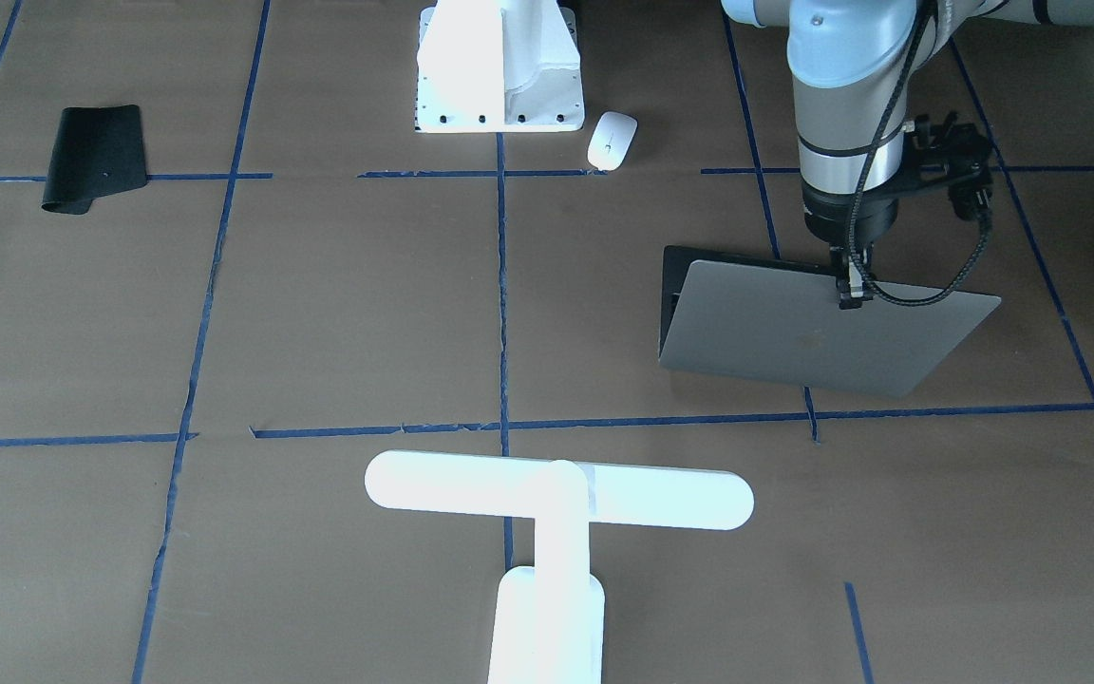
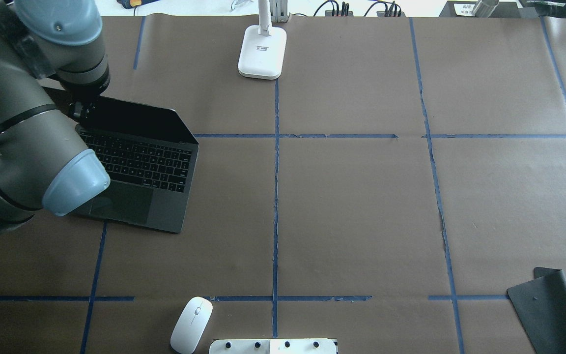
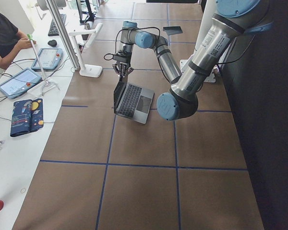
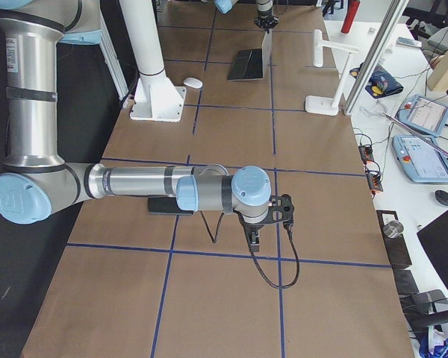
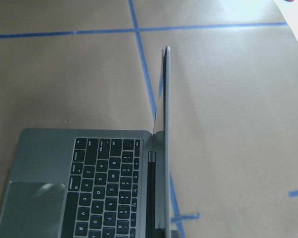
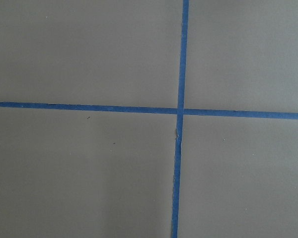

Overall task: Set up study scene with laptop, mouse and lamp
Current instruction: 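Slide the laptop with the left gripper toward the white lamp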

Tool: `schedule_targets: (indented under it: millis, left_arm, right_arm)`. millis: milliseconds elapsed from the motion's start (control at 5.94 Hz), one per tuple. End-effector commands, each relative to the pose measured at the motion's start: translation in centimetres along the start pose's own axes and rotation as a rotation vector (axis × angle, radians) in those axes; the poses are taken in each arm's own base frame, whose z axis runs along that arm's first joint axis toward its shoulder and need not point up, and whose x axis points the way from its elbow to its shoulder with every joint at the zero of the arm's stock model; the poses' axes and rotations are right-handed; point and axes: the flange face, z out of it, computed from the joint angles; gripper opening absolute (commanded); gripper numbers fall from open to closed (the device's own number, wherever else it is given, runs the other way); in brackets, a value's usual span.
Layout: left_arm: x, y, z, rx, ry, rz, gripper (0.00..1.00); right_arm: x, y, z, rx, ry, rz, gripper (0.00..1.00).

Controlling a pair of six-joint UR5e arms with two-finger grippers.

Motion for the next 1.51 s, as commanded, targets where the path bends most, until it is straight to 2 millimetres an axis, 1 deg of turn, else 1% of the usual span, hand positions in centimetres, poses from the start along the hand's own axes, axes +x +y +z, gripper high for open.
schedule_targets:
  millis: [0, 168, 337, 505, 673, 841, 1010, 1178, 1346]
  left_arm:
    - [2.7, 6.5, -3.5, -0.058, -0.007, -0.078, 0.00]
    - [4.2, 11.7, -4.2, -0.057, -0.033, -0.133, 0.00]
    - [5.8, 14.1, -6.0, -0.065, -0.035, -0.174, 0.00]
    - [6.0, 16.0, -5.8, -0.063, -0.051, -0.194, 0.00]
    - [5.9, 18.0, -5.9, -0.091, -0.042, -0.227, 0.00]
    - [7.2, 20.5, -5.4, -0.089, -0.051, -0.241, 0.00]
    - [8.3, 21.8, -5.8, -0.105, -0.042, -0.275, 0.00]
    - [8.2, 22.5, -5.7, -0.111, -0.042, -0.269, 0.00]
    - [8.3, 23.2, -6.9, -0.130, -0.030, -0.263, 0.00]
  right_arm:
    - [0.1, 0.1, 0.1, -0.002, 0.000, 0.002, 1.00]
    - [0.2, 0.1, 0.1, -0.003, 0.000, 0.003, 1.00]
    - [0.2, 0.1, 0.2, -0.004, 0.001, 0.005, 1.00]
    - [0.2, 0.1, 0.1, -0.003, 0.000, 0.003, 1.00]
    - [0.1, 0.1, 0.1, -0.002, 0.000, 0.002, 1.00]
    - [0.1, 0.1, 0.1, -0.003, 0.000, 0.003, 1.00]
    - [0.2, 0.3, 0.2, -0.005, 0.000, 0.006, 1.00]
    - [0.3, 0.4, 0.3, -0.007, 0.000, 0.008, 1.00]
    - [0.2, 0.4, 0.2, -0.006, -0.002, 0.009, 1.00]
